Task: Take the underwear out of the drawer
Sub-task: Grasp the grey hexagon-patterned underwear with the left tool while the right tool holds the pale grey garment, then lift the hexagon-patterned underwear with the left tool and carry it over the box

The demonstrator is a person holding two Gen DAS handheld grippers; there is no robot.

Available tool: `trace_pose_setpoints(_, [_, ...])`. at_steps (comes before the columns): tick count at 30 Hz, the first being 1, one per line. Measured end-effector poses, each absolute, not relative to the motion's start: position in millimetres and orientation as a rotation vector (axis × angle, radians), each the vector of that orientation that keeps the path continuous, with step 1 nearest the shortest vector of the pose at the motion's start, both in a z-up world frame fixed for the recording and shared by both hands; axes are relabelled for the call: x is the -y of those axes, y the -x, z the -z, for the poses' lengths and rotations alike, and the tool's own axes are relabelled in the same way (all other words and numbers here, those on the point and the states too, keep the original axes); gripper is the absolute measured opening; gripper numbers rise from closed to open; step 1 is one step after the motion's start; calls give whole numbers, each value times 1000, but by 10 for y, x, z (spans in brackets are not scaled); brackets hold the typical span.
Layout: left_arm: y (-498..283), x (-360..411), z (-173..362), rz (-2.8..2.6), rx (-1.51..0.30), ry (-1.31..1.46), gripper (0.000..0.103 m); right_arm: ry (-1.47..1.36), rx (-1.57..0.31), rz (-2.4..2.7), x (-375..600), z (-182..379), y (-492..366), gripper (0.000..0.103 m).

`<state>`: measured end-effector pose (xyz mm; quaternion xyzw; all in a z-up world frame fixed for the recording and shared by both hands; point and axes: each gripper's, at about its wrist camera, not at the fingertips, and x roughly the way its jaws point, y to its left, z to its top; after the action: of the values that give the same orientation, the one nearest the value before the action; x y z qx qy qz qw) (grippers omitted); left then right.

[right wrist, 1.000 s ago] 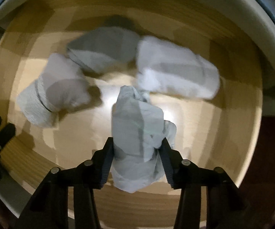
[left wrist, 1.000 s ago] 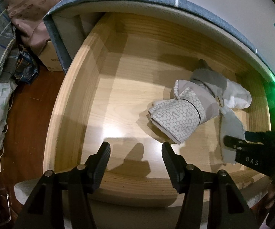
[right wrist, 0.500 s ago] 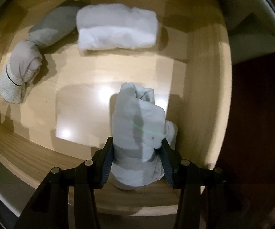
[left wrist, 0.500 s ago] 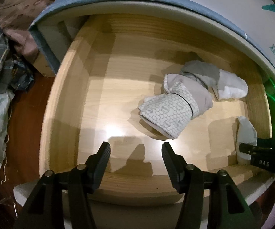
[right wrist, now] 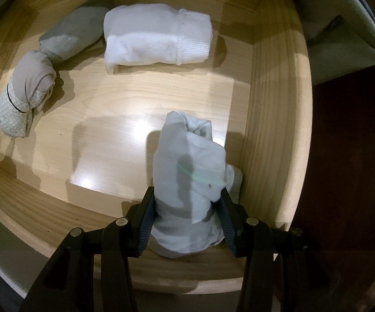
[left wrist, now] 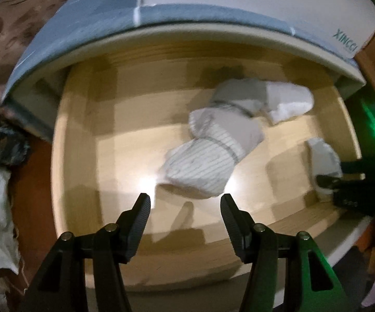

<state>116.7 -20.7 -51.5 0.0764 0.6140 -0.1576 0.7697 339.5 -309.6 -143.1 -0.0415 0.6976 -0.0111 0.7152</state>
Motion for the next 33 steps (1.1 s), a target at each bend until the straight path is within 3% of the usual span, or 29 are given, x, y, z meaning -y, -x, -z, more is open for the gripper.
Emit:
trace_pose_setpoints(5, [-1308,353,515,397,-1351,-200,58,94,-1544,22,3100,1402,-3387,44])
trace_pose_setpoints(8, [-1360,471,576,427,-1376,-231,67,94,-1543,20,3122,1393,-3381,44])
trace_pose_setpoints(33, [-1824,869,1010,458,-1506,-386,68,92,-1537,-9,3169,1423,-3399,46])
